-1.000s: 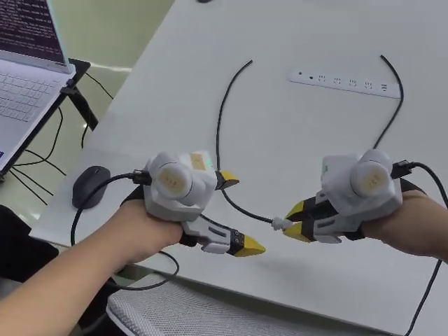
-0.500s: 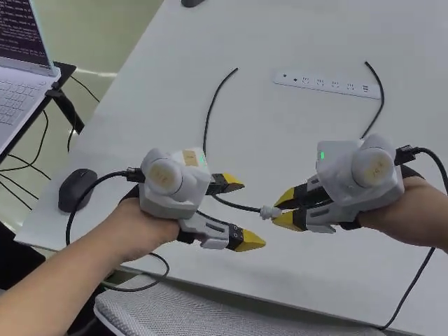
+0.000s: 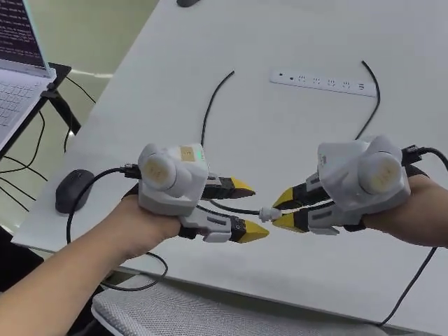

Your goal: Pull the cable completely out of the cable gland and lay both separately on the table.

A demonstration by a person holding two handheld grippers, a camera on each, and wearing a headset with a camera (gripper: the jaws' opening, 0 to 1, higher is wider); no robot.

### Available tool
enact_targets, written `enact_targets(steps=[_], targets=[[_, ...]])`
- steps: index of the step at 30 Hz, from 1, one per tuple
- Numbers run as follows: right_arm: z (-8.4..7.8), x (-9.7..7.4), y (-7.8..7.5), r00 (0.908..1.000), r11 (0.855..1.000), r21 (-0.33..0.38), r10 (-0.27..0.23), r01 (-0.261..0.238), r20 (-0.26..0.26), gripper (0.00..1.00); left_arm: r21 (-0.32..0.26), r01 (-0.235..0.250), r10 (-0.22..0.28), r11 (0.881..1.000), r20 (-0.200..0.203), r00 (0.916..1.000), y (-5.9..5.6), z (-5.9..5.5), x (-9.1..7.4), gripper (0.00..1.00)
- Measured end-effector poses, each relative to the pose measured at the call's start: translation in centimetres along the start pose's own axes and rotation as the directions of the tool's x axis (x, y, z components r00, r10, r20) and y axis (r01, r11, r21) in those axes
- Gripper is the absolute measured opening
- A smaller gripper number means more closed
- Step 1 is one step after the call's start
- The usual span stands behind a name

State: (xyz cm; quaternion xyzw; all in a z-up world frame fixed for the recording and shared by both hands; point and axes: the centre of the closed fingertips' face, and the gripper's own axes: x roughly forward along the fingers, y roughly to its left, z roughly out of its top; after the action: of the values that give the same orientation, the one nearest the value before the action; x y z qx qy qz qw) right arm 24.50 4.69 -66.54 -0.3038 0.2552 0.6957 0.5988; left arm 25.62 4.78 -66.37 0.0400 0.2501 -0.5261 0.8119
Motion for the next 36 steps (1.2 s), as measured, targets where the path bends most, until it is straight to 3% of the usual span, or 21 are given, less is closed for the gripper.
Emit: enact_targets(steps=[7, 12, 17, 25, 30, 33, 36], targets=[[0.0, 0.1, 0.2, 1.0, 1.0, -0.017, 0.008, -0.008, -0.002, 0.06, 0.046, 0.011, -0.01, 0.999, -0.019, 0.9998, -0.3, -0.4, 0.4, 0.35], [-0.3, 0.2, 0.3, 0.9999, 1.0, -0.021, 0.009, -0.009, -0.007, 0.06, 0.048, 0.017, -0.017, 0.999, -0.016, 0.9997, -0.4, -0.4, 0.5, 0.29], [-0.3, 0.1, 0.4, 0.9999, 0.999, -0.037, 0.01, -0.011, -0.006, 0.06, 0.073, 0.042, -0.042, 0.996, -0.004, 0.9991, -0.9, -0.2, 0.6, 0.16], [-0.4, 0.2, 0.4, 0.9999, 0.996, -0.086, -0.001, 0.003, 0.014, 0.07, 0.067, 0.037, -0.037, 0.997, -0.006, 0.9993, -0.9, -0.1, 0.7, 0.16], [-0.4, 0.4, 0.5, 0.9995, 0.992, -0.126, -0.015, 0.018, 0.027, 0.07, 0.075, 0.035, -0.033, 0.997, -0.031, 0.999, -0.9, -0.3, 0.7, 0.15], [-0.2, 0.3, 0.2, 0.9981, 0.993, -0.112, -0.025, 0.032, 0.055, 0.08, 0.086, 0.031, -0.028, 0.996, -0.031, 0.9991, -0.8, 0.0, 0.5, 0.15], [0.0, 0.0, 0.1, 0.9954, 1.0, -0.018, -0.024, 0.026, 0.093, 0.08, 0.084, 0.034, -0.032, 0.996, -0.026, 0.9992, -0.7, 0.1, 0.4, 0.15]])
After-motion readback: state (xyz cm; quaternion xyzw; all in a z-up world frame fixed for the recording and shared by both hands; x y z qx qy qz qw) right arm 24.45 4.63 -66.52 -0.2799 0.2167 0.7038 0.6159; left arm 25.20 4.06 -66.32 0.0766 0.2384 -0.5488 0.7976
